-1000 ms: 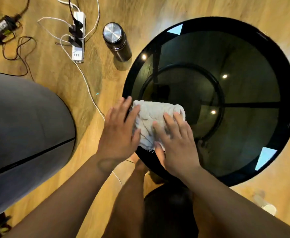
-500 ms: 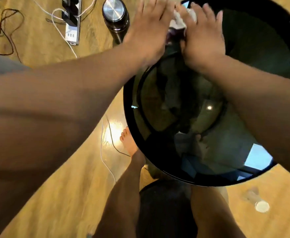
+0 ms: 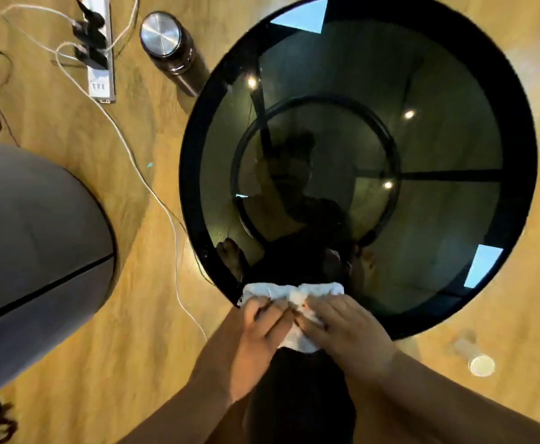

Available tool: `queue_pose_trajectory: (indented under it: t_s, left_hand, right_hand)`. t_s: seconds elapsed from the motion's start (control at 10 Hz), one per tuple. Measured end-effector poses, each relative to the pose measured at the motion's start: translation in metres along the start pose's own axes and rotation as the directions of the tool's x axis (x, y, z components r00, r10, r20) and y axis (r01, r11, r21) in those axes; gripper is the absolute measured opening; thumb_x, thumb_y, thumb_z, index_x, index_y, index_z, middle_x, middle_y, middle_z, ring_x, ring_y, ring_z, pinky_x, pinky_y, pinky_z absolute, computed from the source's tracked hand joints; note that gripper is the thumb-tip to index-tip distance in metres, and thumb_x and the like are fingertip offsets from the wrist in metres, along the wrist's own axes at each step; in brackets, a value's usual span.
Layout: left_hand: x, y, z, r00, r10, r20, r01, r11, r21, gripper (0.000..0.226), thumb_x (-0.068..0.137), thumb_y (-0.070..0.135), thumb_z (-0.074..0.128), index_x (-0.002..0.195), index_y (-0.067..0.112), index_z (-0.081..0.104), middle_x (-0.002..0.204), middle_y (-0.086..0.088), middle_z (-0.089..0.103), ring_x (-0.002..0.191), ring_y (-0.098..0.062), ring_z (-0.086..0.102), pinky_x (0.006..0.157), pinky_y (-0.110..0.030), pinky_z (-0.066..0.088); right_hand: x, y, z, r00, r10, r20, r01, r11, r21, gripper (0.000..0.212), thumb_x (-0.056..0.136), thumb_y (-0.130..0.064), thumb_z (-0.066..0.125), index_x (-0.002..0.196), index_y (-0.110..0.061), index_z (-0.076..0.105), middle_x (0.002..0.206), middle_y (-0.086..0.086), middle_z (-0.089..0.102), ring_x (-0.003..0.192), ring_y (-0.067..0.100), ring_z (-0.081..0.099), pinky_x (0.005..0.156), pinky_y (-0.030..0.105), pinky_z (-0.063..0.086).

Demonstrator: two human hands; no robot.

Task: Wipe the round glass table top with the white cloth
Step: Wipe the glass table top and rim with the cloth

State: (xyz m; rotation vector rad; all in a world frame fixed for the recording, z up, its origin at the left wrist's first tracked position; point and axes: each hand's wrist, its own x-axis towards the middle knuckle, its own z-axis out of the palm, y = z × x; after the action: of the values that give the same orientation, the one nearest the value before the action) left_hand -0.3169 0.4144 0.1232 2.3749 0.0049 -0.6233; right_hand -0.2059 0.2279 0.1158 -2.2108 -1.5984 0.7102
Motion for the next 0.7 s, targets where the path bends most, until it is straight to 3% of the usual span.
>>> queue_pose_trajectory:
  t_s: [0.1, 0.2, 0.3, 0.4, 0.5, 0.6, 0.7]
  left_hand:
    - [0.084, -0.01, -0.053, 0.945, 0.328, 0.001, -0.277, 0.797, 0.536, 0.048, 0.09, 0.036, 0.039, 0.117, 0.007, 0.065, 0.12, -0.021, 0.063, 0.112, -0.033, 0.05, 0.094, -0.031, 0.039]
    - [0.157, -0.017, -0.105, 0.912, 0.339, -0.23, -0.203, 0.861, 0.467, 0.033, 0.085, 0.01, 0.048, 0.109, -0.005, 0.066, 0.11, -0.027, 0.066, 0.104, -0.038, 0.047, 0.086, -0.042, 0.041]
    - [0.27, -0.025, -0.182, 0.884, 0.193, -0.425, 0.039, 0.876, 0.48, 0.038, 0.086, 0.003, 0.052, 0.123, 0.006, 0.058, 0.124, -0.024, 0.058, 0.113, -0.044, 0.047, 0.087, -0.046, 0.042]
    - [0.317, -0.022, -0.204, 0.882, -0.029, -0.47, 0.253, 0.87, 0.422, 0.036, 0.093, 0.009, 0.048, 0.128, 0.012, 0.053, 0.124, -0.023, 0.058, 0.113, -0.043, 0.053, 0.081, -0.047, 0.044]
    - [0.319, -0.009, -0.201, 0.894, -0.06, -0.444, 0.264, 0.871, 0.415, 0.034, 0.091, 0.012, 0.052, 0.124, 0.004, 0.055, 0.12, -0.024, 0.059, 0.111, -0.042, 0.053, 0.077, -0.043, 0.042]
    - [0.273, 0.008, -0.174, 0.904, 0.165, -0.395, 0.036, 0.891, 0.453, 0.045, 0.079, 0.006, 0.06, 0.123, -0.003, 0.054, 0.119, -0.025, 0.059, 0.111, -0.039, 0.044, 0.093, -0.045, 0.035]
    - [0.156, 0.031, -0.071, 0.96, 0.126, -0.252, -0.046, 0.952, 0.303, 0.038, 0.079, 0.006, 0.061, 0.117, 0.007, 0.062, 0.097, 0.0, 0.071, 0.104, -0.018, 0.04, 0.099, -0.031, 0.03]
  right_hand:
    - [0.04, 0.072, -0.05, 0.984, -0.164, -0.073, 0.165, 0.986, -0.002, 0.026, 0.093, -0.016, 0.053, 0.109, -0.007, 0.071, 0.104, 0.019, 0.065, 0.081, 0.035, 0.06, 0.069, 0.042, 0.052]
    - [0.088, 0.13, -0.097, 0.963, -0.186, -0.192, 0.173, 0.981, -0.086, 0.025, 0.091, -0.01, 0.055, 0.106, 0.0, 0.072, 0.101, 0.029, 0.067, 0.08, 0.042, 0.063, 0.067, 0.046, 0.053]
    - [0.16, 0.206, -0.148, 0.923, 0.086, -0.375, -0.182, 0.957, -0.228, 0.03, 0.088, -0.003, 0.056, 0.118, -0.002, 0.063, 0.12, 0.032, 0.057, 0.106, 0.048, 0.056, 0.078, 0.047, 0.046]
    - [0.19, 0.238, -0.165, 0.908, 0.308, -0.285, -0.354, 0.927, -0.124, 0.028, 0.098, -0.012, 0.048, 0.125, -0.013, 0.056, 0.131, 0.017, 0.055, 0.118, 0.035, 0.054, 0.092, 0.041, 0.046]
    - [0.185, 0.22, -0.167, 0.826, 0.44, -0.352, -0.472, 0.882, -0.007, 0.028, 0.098, -0.017, 0.049, 0.124, -0.017, 0.059, 0.125, 0.011, 0.061, 0.116, 0.029, 0.057, 0.091, 0.035, 0.051]
    - [0.141, 0.181, -0.147, 0.816, 0.371, -0.443, -0.438, 0.897, -0.057, 0.039, 0.09, -0.008, 0.058, 0.128, -0.013, 0.061, 0.121, 0.021, 0.059, 0.111, 0.043, 0.053, 0.079, 0.042, 0.049]
    - [0.028, 0.091, -0.072, 0.878, 0.433, -0.203, -0.43, 0.901, 0.061, 0.051, 0.073, -0.007, 0.079, 0.12, -0.015, 0.061, 0.104, 0.02, 0.063, 0.091, 0.041, 0.057, 0.062, 0.04, 0.055]
